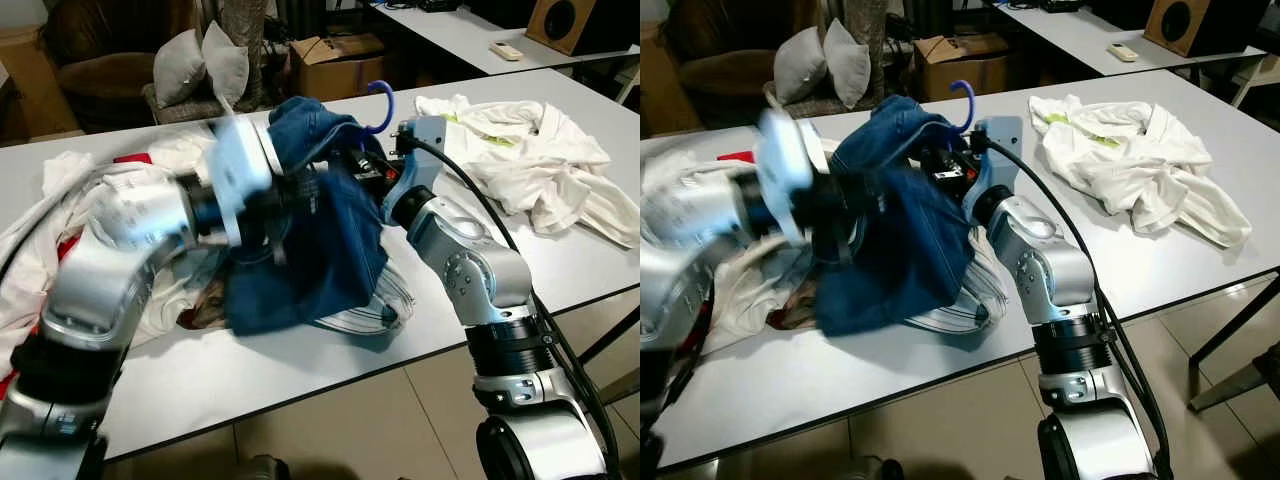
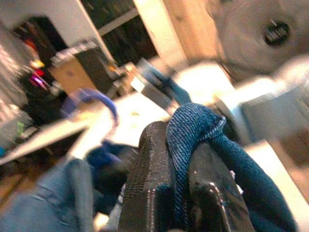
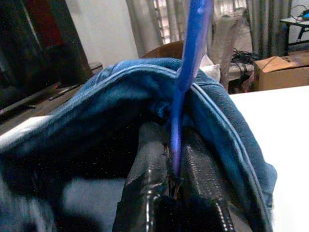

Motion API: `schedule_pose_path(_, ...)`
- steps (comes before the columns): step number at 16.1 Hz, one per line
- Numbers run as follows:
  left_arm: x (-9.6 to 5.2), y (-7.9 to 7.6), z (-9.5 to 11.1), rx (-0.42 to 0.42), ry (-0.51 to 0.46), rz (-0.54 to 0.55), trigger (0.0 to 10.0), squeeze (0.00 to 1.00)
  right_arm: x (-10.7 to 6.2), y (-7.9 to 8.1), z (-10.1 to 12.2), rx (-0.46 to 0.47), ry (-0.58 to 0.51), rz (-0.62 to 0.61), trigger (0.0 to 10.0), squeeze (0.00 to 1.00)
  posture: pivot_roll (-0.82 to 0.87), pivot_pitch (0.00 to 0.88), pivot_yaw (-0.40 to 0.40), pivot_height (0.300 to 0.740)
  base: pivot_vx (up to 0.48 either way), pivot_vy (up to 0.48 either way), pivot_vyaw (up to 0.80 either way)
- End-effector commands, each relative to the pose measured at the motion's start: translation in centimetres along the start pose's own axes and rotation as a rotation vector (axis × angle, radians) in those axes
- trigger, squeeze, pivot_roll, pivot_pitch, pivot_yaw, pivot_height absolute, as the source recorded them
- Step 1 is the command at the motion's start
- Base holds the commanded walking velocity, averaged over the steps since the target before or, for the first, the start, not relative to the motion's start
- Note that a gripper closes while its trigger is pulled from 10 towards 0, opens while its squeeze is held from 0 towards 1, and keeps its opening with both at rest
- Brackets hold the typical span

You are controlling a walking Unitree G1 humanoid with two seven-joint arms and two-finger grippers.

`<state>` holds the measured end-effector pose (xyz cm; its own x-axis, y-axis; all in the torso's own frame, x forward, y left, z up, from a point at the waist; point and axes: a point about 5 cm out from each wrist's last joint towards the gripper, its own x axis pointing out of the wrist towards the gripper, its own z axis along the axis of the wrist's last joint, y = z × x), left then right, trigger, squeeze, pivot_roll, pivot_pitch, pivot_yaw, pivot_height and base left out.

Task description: Hang hanger

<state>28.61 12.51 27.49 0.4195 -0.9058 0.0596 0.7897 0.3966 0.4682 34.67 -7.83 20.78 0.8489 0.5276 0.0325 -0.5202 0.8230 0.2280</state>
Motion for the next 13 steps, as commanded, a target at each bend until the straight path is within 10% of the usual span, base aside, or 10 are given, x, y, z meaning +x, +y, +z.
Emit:
schedule_pose_path(1,-0.7,1.5,2.2,0.028,-0.096,0.079,0.0,0.00,-0.4,-0.8,-0.8,-0.033,0.038,-0.032,10.0,0.00,-0.03,0.000,0.037,0.740,0.000,0.000,0.00)
schedule_pose_path(7,-2.4,4.2,-1.5,0.037,0.163,0.340,0.0,0.00,-0.6,-1.0,-0.3,-0.034,0.019,-0.010,10.0,0.00,-0.03,0.000,0.042,0.740,0.000,0.000,0.00)
schedule_pose_path(13,-6.5,2.9,-10.9,-0.048,0.623,0.471,0.0,0.00,-2.0,-0.8,1.9,0.280,-0.038,0.153,10.0,0.00,-0.03,0.000,0.044,0.740,0.000,0.000,0.00)
